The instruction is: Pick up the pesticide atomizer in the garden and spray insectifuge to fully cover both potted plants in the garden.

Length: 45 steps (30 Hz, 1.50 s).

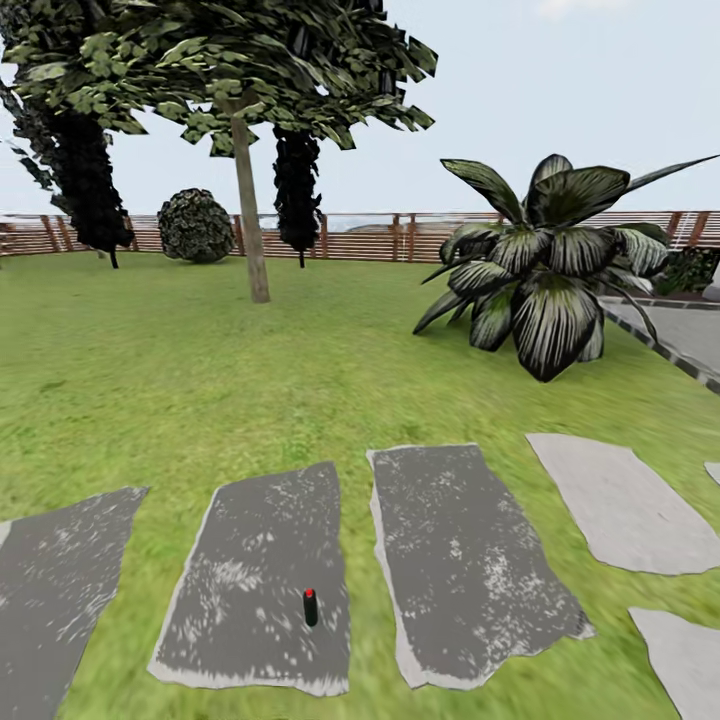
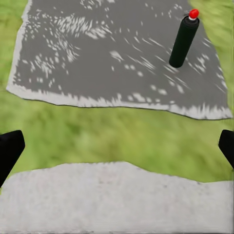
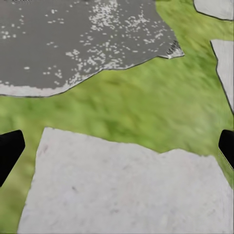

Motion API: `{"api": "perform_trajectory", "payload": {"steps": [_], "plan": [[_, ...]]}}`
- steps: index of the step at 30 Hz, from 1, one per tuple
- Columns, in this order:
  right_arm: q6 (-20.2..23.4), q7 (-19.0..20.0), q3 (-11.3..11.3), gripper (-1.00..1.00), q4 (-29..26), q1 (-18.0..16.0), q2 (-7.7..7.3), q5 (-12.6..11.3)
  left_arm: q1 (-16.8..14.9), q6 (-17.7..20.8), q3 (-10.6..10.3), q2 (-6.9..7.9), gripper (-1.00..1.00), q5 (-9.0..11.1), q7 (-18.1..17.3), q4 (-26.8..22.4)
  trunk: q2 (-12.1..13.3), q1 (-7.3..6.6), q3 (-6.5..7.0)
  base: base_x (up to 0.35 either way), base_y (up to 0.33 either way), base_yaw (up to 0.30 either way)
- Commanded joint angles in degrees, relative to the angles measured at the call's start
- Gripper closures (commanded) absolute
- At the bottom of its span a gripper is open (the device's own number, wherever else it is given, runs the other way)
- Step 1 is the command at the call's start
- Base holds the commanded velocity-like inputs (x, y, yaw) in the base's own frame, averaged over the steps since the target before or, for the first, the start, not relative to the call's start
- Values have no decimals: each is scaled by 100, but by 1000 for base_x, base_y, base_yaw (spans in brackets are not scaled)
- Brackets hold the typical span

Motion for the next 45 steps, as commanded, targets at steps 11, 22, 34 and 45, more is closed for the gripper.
{"api": "perform_trajectory", "payload": {"steps": [11,22,34,45], "plan": [[-17,-13,2,-100,4,-2,0,3,-5,-20,20,-1,-100,1,-6,6,-2,-1,-5,75,-277,280],[-15,-13,2,-100,4,-2,0,3,-5,-27,18,-2,-100,1,-6,6,-2,-1,-5,159,-277,280],[-15,-13,2,-100,1,-2,0,3,-3,-37,14,-10,-100,1,-6,6,-2,-1,-5,39,-49,280],[-9,-33,2,-100,-27,-2,128,3,-5,-29,20,-3,-100,1,-6,6,-2,-1,-33,0,0,245]]}}
